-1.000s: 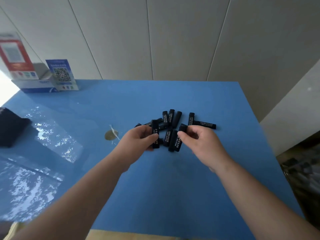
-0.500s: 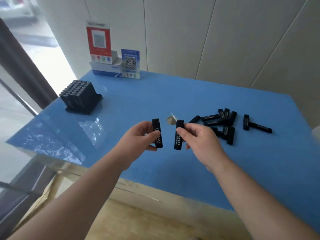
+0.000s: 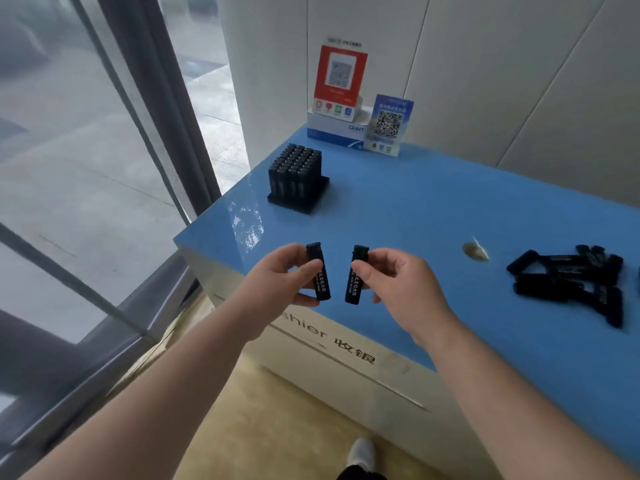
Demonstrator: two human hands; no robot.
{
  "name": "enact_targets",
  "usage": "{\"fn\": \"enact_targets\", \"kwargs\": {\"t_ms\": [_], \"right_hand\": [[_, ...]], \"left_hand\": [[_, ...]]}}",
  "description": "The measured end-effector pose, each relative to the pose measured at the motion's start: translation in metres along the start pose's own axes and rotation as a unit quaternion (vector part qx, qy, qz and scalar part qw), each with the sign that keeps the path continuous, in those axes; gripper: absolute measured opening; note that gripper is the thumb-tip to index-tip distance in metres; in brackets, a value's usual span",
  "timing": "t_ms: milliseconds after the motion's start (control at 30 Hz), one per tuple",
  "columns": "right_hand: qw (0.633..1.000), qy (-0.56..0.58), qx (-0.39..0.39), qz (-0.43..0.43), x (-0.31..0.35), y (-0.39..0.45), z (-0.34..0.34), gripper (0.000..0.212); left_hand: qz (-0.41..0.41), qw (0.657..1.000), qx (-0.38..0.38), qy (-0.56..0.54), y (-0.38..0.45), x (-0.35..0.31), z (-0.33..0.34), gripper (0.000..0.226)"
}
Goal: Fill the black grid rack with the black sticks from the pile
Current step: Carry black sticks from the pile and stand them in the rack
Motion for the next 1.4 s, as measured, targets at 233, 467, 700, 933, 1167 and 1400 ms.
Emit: {"fn": "enact_targets", "kwargs": {"t_ms": [233,467,700,933,1167,1400], "right_hand": [[0.999,0.014,0.035,-0.019,0.019,0.053,0.061,0.009],[0.998,-0.009,0.042,-0.038,0.037,0.119,0.099,0.01],[1.0,-0.016,-0.004,-0.016,0.04,0.161,0.113,0.008],[0.994,-0.023,-0.109,-0.007,0.039,0.178,0.116,0.005],[0.981,-0.03,-0.191,0.008,0.034,0.176,0.113,0.017],[0.971,-0.076,-0.226,0.023,0.029,0.172,0.111,0.012]], "left_hand": [[0.021,0.998,-0.023,0.055,0.053,-0.004,-0.059,0.008],[0.035,0.992,-0.049,0.109,0.12,-0.024,-0.101,0.008],[0.073,0.988,-0.025,0.132,0.175,-0.059,-0.113,0.009],[0.208,0.956,0.048,0.199,0.227,-0.093,-0.098,0.013],[0.371,0.871,0.114,0.301,0.251,-0.102,-0.073,0.015],[0.466,0.787,0.141,0.379,0.253,-0.092,-0.057,0.009]]}}
Point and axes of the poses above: each hand's wrist, its own y-axis towards the middle knuckle, its own z-axis out of the palm, x = y × z, the point moved 10 cm from there along y, towards the middle knuckle, and after that the axes turned 8 degrees about -x, right-handed, at the moved point
